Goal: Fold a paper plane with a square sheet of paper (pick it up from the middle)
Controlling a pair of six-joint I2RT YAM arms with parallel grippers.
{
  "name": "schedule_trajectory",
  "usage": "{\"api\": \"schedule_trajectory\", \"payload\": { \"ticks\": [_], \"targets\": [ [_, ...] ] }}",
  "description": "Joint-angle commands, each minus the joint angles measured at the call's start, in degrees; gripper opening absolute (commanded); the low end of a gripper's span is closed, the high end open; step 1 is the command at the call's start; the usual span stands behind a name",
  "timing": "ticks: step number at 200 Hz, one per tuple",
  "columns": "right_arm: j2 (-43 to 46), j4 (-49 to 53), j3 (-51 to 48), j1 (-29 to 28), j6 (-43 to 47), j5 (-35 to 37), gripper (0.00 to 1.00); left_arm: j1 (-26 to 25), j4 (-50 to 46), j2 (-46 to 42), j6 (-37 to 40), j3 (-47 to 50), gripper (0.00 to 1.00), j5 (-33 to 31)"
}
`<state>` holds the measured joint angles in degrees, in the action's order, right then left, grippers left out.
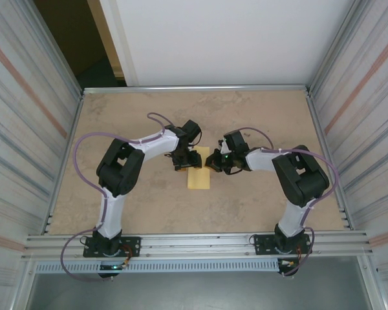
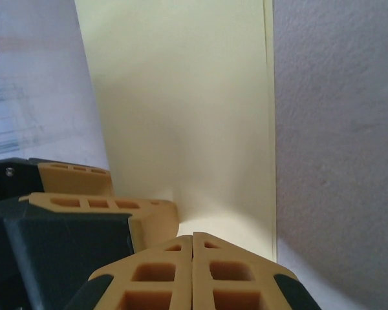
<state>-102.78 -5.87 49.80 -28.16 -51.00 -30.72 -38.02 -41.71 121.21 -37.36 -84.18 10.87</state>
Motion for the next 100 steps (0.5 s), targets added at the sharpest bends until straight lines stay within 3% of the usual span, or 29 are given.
{"api": "schedule_trajectory", "payload": {
  "ticks": [1,100],
  "targets": [
    [-1.8,1.5,1.9,-0.2,0.1,-1.3,0.04,-2.3,5.9,18.0,0.1,8.6,0.59,2.1],
    [-7.0,7.8,2.4,1.3,4.1,-1.6,0.01,-2.3,6.8,16.9,0.0,9.1,0.59,3.0]
  ]
}}
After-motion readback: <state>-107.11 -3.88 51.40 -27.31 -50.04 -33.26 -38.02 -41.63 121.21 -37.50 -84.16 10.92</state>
